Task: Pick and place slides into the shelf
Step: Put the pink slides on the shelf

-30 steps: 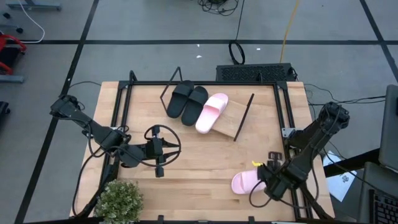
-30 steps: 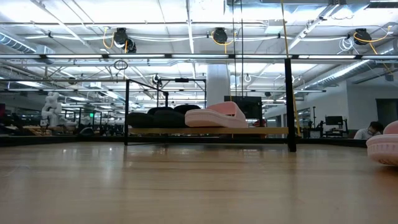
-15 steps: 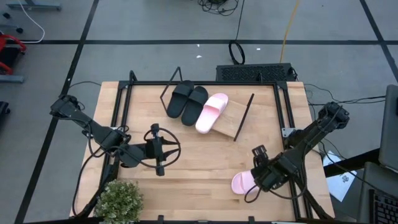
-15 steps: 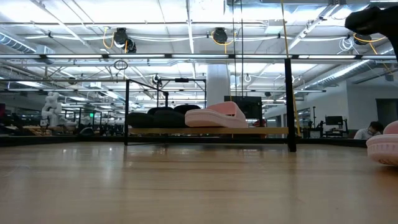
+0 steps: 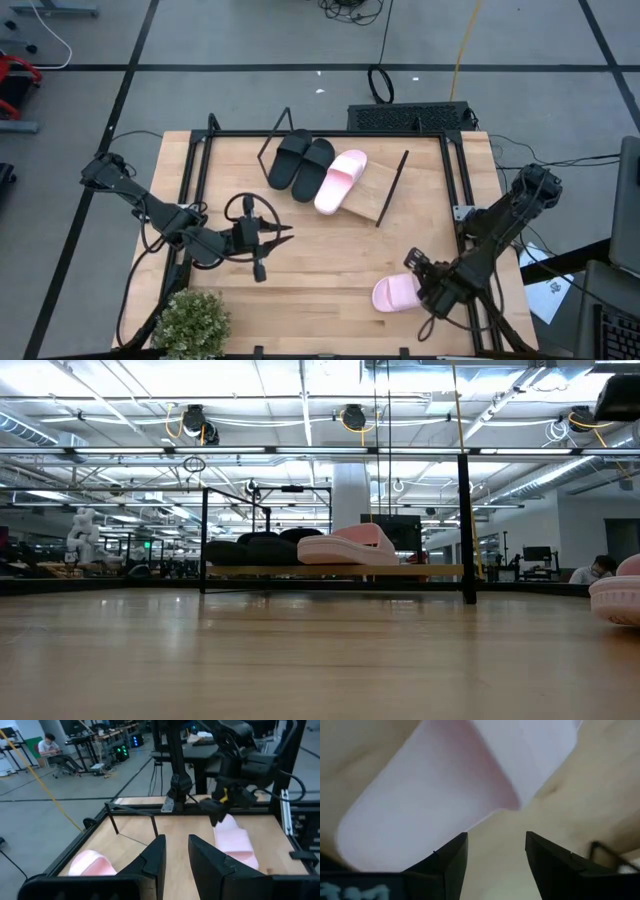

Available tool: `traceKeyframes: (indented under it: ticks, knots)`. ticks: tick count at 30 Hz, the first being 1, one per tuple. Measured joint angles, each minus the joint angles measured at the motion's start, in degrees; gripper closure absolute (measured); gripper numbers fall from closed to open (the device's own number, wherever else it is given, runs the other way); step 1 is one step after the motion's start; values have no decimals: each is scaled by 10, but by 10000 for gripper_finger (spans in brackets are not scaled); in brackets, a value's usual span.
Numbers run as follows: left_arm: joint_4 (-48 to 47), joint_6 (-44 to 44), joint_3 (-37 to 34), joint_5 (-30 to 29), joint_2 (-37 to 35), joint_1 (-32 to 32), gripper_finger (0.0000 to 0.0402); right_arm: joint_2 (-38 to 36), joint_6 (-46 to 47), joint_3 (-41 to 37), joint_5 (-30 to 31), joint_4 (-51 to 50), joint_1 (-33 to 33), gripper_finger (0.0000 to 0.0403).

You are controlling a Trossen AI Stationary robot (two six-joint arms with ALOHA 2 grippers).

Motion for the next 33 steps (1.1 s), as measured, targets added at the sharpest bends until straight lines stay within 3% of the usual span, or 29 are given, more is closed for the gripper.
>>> traceKeyframes:
  ticks: [9, 19, 26, 30, 33]
  knots:
    - [8, -3, 0, -2, 0, 0, 316, 0, -58, 0, 45, 97, 37, 213]
    - [11, -9, 0, -3, 0, 0, 316, 0, -75, -1, 72, 126, 46, 213]
    - [11, -35, 0, -3, 0, 0, 316, 0, -103, -38, 76, 181, 58, 213]
    - [11, -35, 0, -3, 0, 0, 316, 0, -119, -51, 130, 197, 65, 213]
    - [11, -33, 0, -9, 0, 0, 316, 0, -134, -66, 132, 230, 65, 213]
